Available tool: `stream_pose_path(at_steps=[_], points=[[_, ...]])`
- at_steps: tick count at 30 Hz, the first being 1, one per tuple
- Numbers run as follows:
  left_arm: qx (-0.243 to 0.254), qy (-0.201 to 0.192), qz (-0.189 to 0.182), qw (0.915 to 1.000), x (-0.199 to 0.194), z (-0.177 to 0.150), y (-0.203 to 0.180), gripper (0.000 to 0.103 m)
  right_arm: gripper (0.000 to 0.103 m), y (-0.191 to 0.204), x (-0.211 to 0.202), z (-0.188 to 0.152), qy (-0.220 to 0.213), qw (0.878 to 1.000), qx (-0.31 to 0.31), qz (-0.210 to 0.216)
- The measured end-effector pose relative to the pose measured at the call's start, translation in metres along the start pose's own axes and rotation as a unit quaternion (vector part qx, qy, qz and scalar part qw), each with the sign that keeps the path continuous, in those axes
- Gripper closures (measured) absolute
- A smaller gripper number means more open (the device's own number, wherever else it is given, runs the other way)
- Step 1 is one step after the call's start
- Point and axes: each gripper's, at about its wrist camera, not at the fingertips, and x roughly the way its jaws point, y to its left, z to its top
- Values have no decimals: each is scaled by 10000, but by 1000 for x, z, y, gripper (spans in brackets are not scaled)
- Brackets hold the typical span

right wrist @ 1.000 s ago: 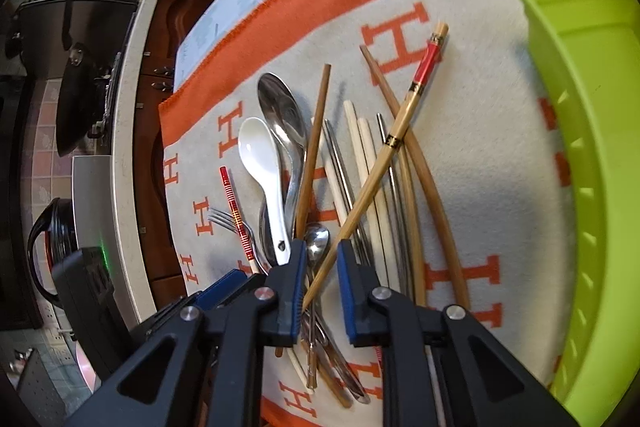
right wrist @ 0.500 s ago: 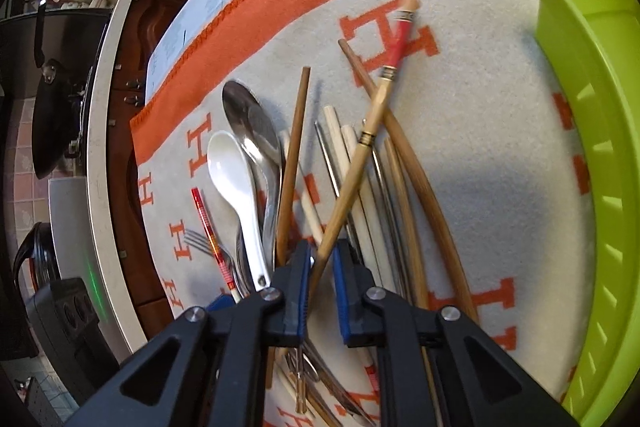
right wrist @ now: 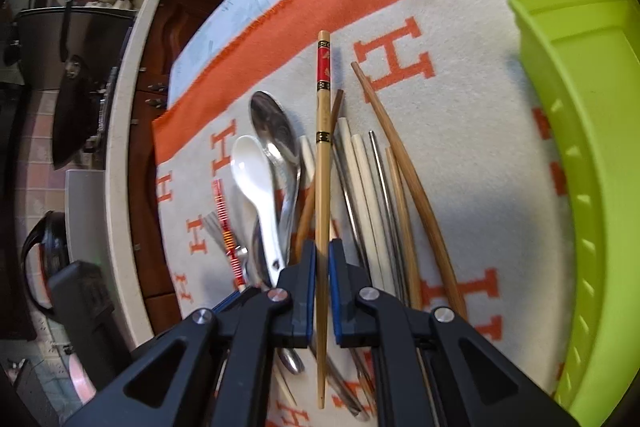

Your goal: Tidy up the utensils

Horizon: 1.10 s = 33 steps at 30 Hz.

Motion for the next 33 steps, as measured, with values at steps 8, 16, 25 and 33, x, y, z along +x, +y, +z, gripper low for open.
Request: stream_pose_path(at_steps=[8, 16, 25, 33], points=[[-95, -164, -414, 9990, -25, -16, 11, 99, 97, -6, -42, -23, -111, 9993, -276, 240], [106, -211, -717, 9971, -48, -26, -14, 100, 97, -36, -74, -47, -355, 9987, -357, 12], [704, -291, -1248, 9893, -76, -48, -102, 100, 97, -71, -126, -63, -676, 9943, -691, -443], [966, -389, -1587, 9818, -65, -54, -214, 99, 97, -99, -146, -57, -934, 9793, -1171, -1363]])
